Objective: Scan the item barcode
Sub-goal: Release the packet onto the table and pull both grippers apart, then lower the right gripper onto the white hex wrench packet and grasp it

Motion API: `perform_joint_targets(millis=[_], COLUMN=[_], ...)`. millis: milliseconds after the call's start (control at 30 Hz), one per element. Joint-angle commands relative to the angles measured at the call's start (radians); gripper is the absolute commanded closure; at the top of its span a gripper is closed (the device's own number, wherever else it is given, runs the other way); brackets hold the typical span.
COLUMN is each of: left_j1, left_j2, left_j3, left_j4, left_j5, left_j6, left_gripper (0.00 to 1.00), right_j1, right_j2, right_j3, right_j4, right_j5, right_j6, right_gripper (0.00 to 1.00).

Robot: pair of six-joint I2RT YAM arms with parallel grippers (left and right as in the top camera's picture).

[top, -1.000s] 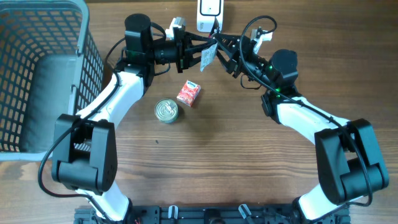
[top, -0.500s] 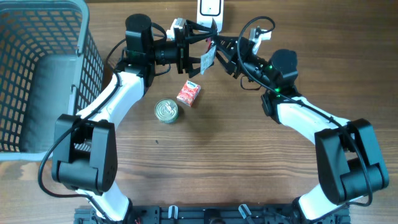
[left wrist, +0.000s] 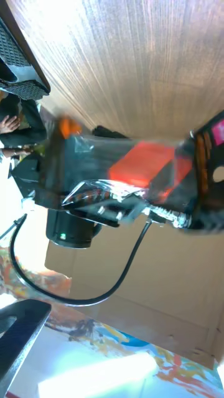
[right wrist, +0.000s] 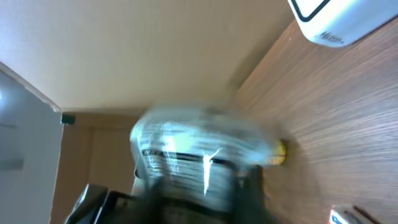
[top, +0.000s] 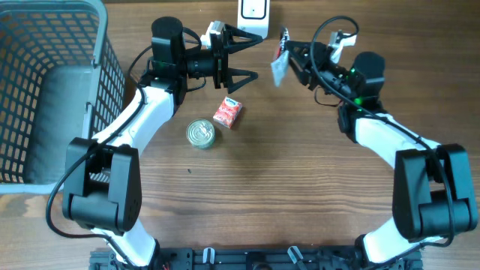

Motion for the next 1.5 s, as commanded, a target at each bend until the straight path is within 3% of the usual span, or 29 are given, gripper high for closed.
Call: perform_joint_targets(millis=[0, 200, 333, 400, 467, 633, 733, 933, 1067, 1133, 1167, 1367, 1467], left_j1=[0.027, 0.066, 0.066, 0.066, 0.06, 0.058, 0.051, -0.055, -0.143, -0.192, -0.198, -0.14, -0.137], left_j2=[-0.026, -0.026, -0.026, -0.026, -0.026, -0.026, -0.026, -0.034, -0.102, -0.165, -0.185, -0.235, -0.261], left_j3=[0.005, 0.005, 0.005, 0.005, 0.005, 0.005, 0.005, 0.006, 0.006, 0.006, 0.006, 0.006, 0.006], left_j4=[0.003, 0.003, 0.003, 0.003, -0.049, -0.229, -0.357, -0.553, -0.577, -0.621, -0.645, -0.75, -0.761], left_j5=[-0.016, -0.018, -0.018, -0.018, -0.027, -0.22, -0.393, -0.761, -0.994, -1.234, -1.281, -1.298, -1.299], left_j6=[0.053, 0.053, 0.06, 0.134, 0.249, 0.526, 0.706, 1.031, 1.14, 1.188, 1.199, 1.197, 1.197], left_gripper=[0.0, 0.0, 0.0, 0.0, 0.0, 0.0, 0.0, 0.0, 0.0, 0.0, 0.0, 0.0, 0.0], right_j1=[-0.024, -0.029, -0.045, -0.073, -0.109, -0.124, -0.124, -0.124, -0.124, -0.124, -0.124, -0.077, -0.052], right_j2=[0.011, 0.011, 0.011, 0.011, 0.011, 0.011, 0.011, 0.011, 0.011, 0.01, 0.01, 0.01, 0.01], right_j3=[0.005, 0.005, 0.005, 0.005, 0.005, 0.005, 0.005, 0.005, 0.005, 0.017, 0.033, 0.286, 0.393], right_j4=[-0.021, -0.107, -0.179, -0.237, -0.359, -0.46, -0.457, -0.6, -0.687, -0.743, -0.791, -1.288, -1.387], right_j5=[-0.13, -0.24, -0.216, -0.194, -0.191, -0.244, -0.278, -0.241, -0.21, -0.158, -0.129, 0.241, 0.399], right_j6=[-0.141, -0.388, -0.408, -0.411, -0.468, -0.607, -0.709, -0.842, -0.96, -0.985, -1.007, -1.328, -1.433], right_gripper=[0.79, 0.76, 0.73, 0.6, 0.34, 0.18, 0.01, 0.0, 0.0, 0.0, 0.0, 0.0, 0.0])
